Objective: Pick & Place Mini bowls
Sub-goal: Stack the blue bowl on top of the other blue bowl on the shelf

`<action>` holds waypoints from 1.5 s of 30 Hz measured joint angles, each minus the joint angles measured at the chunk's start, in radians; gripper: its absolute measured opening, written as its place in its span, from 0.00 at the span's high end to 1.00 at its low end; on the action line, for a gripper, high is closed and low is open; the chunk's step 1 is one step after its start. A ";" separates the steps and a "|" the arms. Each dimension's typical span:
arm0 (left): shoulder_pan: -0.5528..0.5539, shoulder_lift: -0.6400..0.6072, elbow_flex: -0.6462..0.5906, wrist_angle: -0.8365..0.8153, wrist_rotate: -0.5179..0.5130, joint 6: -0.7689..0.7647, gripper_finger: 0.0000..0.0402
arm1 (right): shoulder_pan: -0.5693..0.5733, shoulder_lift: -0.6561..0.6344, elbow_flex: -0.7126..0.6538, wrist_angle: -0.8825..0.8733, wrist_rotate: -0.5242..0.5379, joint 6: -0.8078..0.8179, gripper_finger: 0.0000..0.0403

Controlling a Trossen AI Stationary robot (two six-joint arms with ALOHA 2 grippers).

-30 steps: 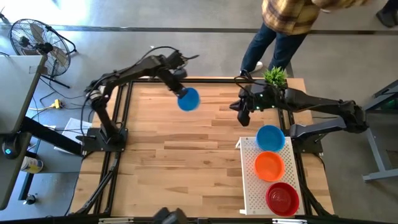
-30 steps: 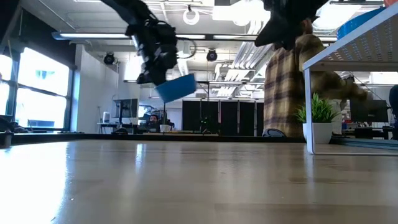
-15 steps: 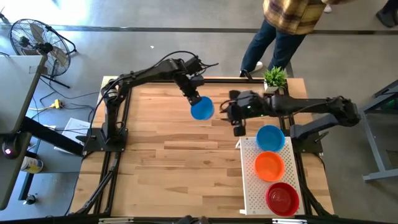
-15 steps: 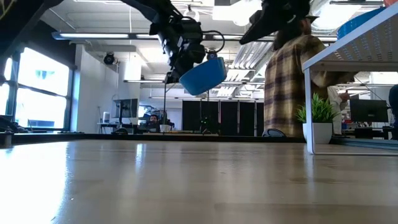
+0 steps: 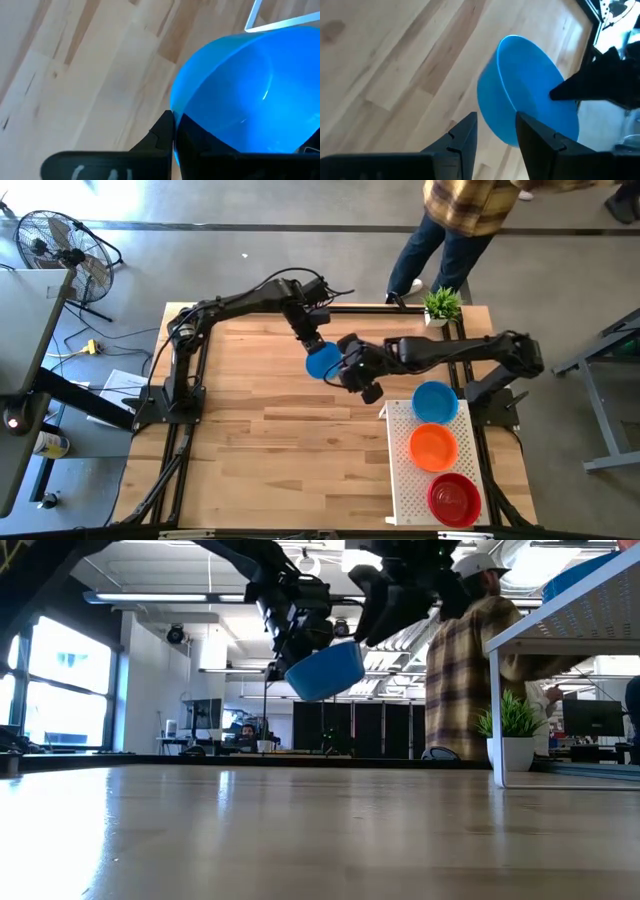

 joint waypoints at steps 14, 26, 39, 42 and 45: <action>-0.004 -0.001 -0.001 -0.034 -0.001 -0.003 1.00 | 0.034 0.035 0.010 0.082 0.074 -0.156 0.69; -0.020 -0.001 -0.001 -0.028 0.008 0.002 1.00 | 0.024 0.049 0.005 0.048 0.052 -0.166 0.69; -0.026 -0.001 -0.001 -0.020 0.031 0.019 1.00 | 0.024 0.070 0.001 0.010 0.041 -0.173 0.93; -0.026 -0.002 0.000 -0.010 0.042 0.019 0.96 | 0.024 0.072 -0.001 -0.005 0.018 -0.167 0.98; -0.024 -0.004 0.001 -0.011 0.050 0.028 0.88 | 0.024 0.072 -0.001 -0.002 -0.003 -0.137 0.98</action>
